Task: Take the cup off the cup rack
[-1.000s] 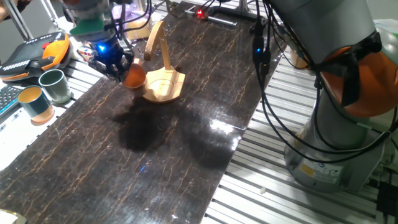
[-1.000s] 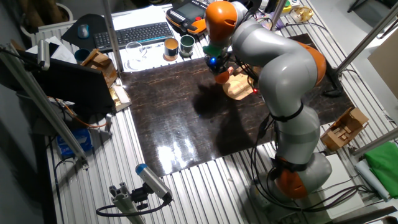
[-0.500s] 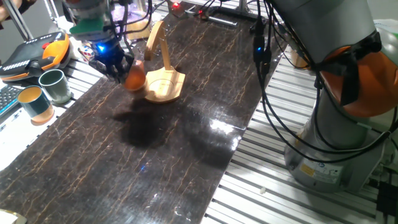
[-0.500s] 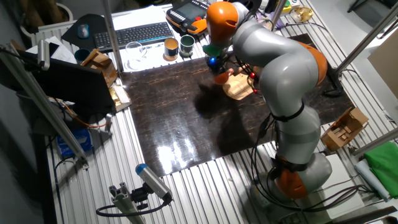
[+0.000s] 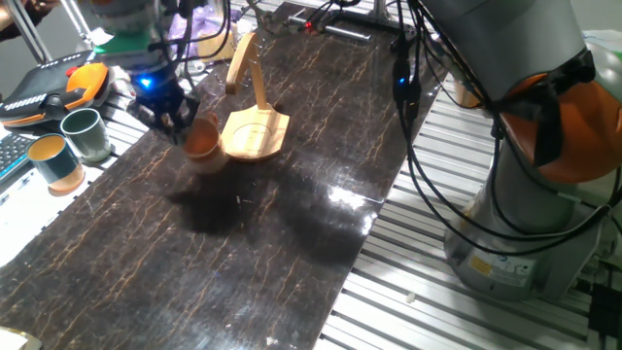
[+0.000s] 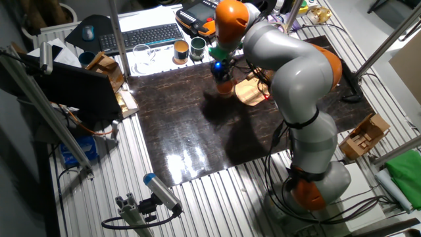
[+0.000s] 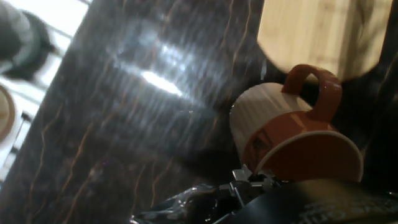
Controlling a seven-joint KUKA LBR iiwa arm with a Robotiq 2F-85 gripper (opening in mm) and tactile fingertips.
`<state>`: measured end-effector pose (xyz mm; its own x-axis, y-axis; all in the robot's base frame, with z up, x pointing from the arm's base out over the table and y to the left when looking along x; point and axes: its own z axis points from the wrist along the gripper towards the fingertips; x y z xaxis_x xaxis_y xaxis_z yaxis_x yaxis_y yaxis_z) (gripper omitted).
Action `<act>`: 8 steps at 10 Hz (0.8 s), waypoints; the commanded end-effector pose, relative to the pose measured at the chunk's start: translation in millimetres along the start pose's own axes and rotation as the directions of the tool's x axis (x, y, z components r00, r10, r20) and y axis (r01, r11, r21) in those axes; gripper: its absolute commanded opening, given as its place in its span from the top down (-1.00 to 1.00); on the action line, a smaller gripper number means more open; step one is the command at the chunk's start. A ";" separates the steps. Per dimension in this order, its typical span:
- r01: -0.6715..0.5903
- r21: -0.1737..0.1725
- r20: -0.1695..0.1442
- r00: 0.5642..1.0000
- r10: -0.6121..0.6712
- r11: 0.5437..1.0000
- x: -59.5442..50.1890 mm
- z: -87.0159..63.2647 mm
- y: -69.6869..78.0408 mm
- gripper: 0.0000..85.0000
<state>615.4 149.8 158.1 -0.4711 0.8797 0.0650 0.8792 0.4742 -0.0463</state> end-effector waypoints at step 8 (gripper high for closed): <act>-0.022 0.014 -0.075 0.997 0.023 1.000 20.8 20.0 17.5 0.98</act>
<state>619.7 177.1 138.6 -0.4439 0.8850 0.1403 0.8882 0.4553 -0.0620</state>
